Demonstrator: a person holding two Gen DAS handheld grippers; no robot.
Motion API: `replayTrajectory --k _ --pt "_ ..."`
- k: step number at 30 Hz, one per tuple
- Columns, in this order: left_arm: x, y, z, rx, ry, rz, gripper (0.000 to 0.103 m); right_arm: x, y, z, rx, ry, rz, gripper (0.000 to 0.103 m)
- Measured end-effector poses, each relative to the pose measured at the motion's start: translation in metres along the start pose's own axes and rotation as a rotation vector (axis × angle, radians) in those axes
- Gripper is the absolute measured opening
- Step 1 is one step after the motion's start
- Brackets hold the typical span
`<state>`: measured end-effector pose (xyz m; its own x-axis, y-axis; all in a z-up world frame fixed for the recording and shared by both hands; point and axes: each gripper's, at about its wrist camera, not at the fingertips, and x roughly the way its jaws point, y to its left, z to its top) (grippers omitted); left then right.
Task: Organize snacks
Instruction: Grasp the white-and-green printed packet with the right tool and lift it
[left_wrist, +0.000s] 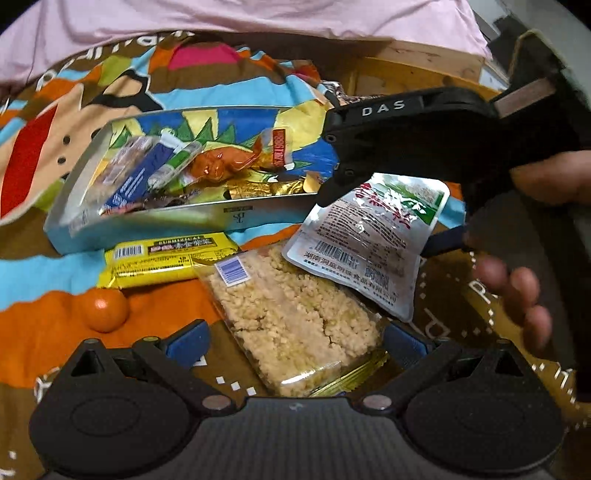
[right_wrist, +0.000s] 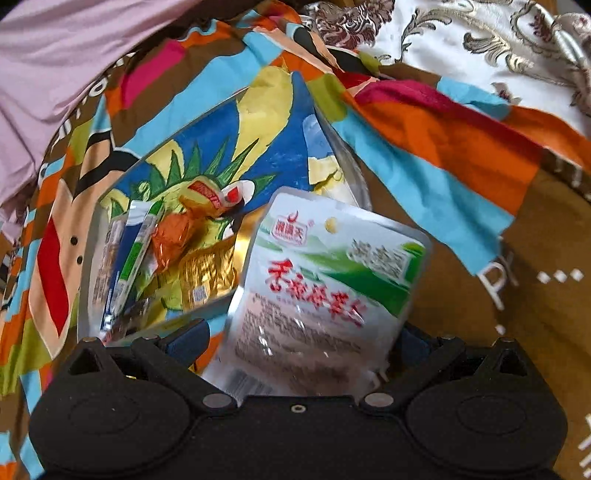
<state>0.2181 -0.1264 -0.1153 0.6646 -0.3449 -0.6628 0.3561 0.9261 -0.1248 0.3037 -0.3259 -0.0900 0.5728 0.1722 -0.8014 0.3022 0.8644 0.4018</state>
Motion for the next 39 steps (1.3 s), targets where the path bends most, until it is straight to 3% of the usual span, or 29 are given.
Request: replayTrajectory --k 5,11,18,23,27,33,39 --pt "-0.001 -0.001 -0.002 0.006 -0.006 0.001 0.103 0.014 0.015 0.007 -0.018 0.021 -0.039 0.103" --pt "-0.002 -0.001 -0.004 0.024 -0.002 -0.005 0.103 0.026 0.048 -0.010 -0.366 0.066 -0.161 0.103" --pt "-0.005 -0.006 -0.008 0.073 0.004 -0.008 0.103 0.011 0.020 -0.006 -0.383 0.123 -0.089 0.102" --pt "-0.008 -0.004 -0.010 0.083 0.022 -0.008 0.103 -0.011 0.007 -0.027 -0.616 0.163 -0.147 0.101" --pt "-0.014 -0.004 -0.012 0.097 0.039 0.005 0.103 -0.033 -0.012 -0.041 -0.730 0.176 -0.106 0.102" --pt "-0.021 -0.003 -0.014 0.096 0.049 0.023 0.103 -0.047 -0.037 -0.051 -0.779 0.107 -0.018 0.102" --pt "-0.030 0.003 -0.012 0.000 0.017 0.046 0.103 -0.043 -0.043 -0.053 -0.802 0.048 0.052 0.102"
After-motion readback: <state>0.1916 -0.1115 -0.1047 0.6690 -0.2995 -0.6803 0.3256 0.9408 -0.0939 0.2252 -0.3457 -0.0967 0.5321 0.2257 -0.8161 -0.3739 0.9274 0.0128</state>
